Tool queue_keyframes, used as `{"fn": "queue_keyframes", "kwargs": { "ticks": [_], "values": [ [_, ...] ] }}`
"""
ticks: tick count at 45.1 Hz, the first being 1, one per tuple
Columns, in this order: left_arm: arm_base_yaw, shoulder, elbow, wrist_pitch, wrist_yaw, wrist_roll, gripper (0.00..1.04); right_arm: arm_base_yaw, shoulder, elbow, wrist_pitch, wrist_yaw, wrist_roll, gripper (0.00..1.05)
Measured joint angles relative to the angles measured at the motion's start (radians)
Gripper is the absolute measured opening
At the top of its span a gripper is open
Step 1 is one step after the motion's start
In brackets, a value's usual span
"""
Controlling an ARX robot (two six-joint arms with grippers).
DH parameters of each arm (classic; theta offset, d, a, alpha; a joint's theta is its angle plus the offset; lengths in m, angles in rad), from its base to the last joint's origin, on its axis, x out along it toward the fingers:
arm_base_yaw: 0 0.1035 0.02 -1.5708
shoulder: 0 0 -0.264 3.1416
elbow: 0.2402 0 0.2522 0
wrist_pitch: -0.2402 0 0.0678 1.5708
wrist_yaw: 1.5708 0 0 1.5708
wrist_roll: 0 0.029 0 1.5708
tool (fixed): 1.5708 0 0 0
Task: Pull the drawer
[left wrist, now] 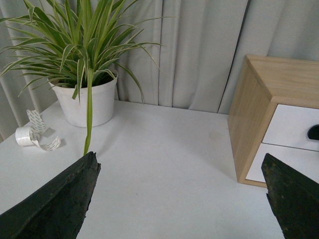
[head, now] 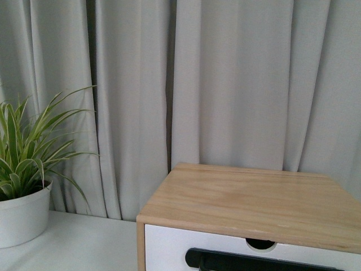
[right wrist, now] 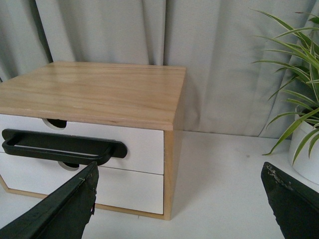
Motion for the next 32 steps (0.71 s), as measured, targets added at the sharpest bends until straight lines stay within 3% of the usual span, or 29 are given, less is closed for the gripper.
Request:
{"fn": "queue_keyframes", "kwargs": {
  "ticks": [32],
  "values": [
    [0.000,0.000,0.000,0.000,0.000,0.000,0.99,0.000,0.000,0.000,0.000,0.000,0.000,0.96]
  ]
}}
